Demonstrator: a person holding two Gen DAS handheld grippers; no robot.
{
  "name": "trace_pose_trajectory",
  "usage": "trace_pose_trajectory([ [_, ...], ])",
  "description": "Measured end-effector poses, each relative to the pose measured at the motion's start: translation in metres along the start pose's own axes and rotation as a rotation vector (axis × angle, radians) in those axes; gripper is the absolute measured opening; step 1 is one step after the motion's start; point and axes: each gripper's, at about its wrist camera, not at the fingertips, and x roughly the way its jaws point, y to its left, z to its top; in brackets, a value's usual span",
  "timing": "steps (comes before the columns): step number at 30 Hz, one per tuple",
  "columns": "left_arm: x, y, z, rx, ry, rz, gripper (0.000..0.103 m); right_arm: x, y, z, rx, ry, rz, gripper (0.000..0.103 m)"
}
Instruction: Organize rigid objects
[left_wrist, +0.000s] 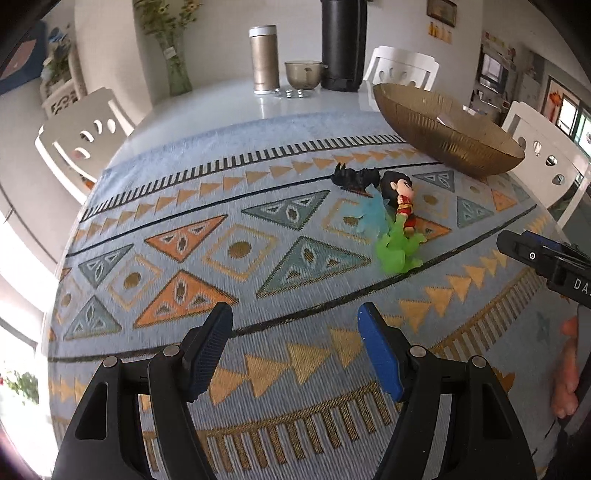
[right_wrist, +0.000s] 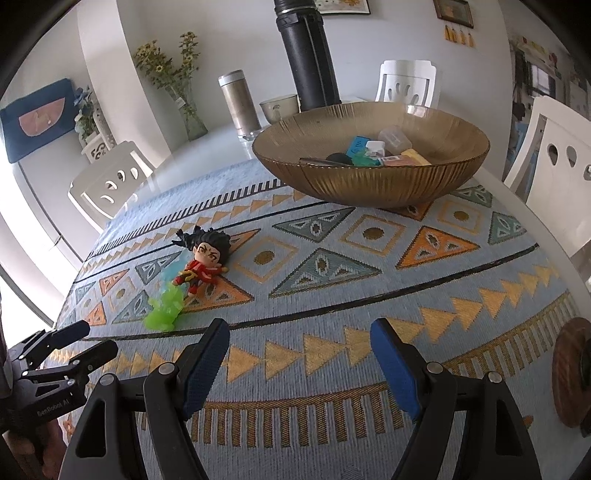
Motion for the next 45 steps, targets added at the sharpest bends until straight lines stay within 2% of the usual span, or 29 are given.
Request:
trace_pose_trajectory([
  [7,0.006,0.0,-0.001,0.018,0.019,-0.045,0.069,0.0,-0.004,0.001,0.019,-0.002,0.003,0.077],
  [11,0.005,0.004,0.01,0.043,0.014,-0.05,0.069,0.0,-0.006,0.001,0.025,0.0,0.005,0.077],
  [18,0.024,0.013,0.046,0.062,0.029,-0.094,0.069,0.0,-0.012,0.001,0.056,0.006,0.02,0.077],
  [22,0.04,0.0,0.072,0.102,0.031,-0.133,0.068,0.0,-0.012,0.001,0.058,0.006,0.018,0.077],
  [27,0.058,-0.01,0.1,0.071,0.027,-0.227,0.068,0.001,-0.011,0.002,0.05,0.012,0.017,0.077],
  [28,0.06,-0.011,0.103,0.067,0.019,-0.236,0.066,0.002,-0.01,0.002,0.046,0.013,0.016,0.077],
  [29,0.064,-0.012,0.106,0.066,0.02,-0.244,0.056,0.001,-0.009,0.001,0.042,0.012,0.017,0.077],
  [31,0.074,-0.01,0.108,0.054,0.042,-0.27,0.045,0.002,-0.003,0.0,0.021,0.019,0.041,0.078],
  [33,0.084,-0.006,0.111,0.023,0.055,-0.29,0.045,0.005,0.008,0.0,0.0,0.064,0.106,0.078],
  [35,0.094,-0.002,0.114,-0.012,0.073,-0.344,0.045,0.014,0.029,0.003,-0.003,0.14,0.247,0.078],
  [37,0.102,-0.006,0.113,-0.029,0.098,-0.393,0.045,0.027,0.052,0.01,-0.022,0.201,0.318,0.078],
  [39,0.101,-0.013,0.114,-0.007,0.082,-0.374,0.043,0.043,0.07,0.017,-0.039,0.236,0.316,0.078],
  [40,0.101,-0.015,0.113,-0.003,0.077,-0.402,0.034,0.049,0.077,0.02,-0.047,0.24,0.309,0.078],
  [41,0.101,-0.016,0.112,-0.003,0.074,-0.4,0.034,0.054,0.084,0.022,-0.06,0.233,0.289,0.077],
  [43,0.098,-0.016,0.111,0.008,0.058,-0.38,0.034,0.062,0.095,0.025,-0.093,0.19,0.215,0.066],
  [44,0.095,-0.015,0.109,0.012,0.045,-0.365,0.034,0.064,0.099,0.025,-0.117,0.177,0.174,0.047],
  [45,0.092,-0.013,0.11,0.008,0.037,-0.361,0.034,0.066,0.105,0.025,-0.147,0.166,0.138,0.036],
])
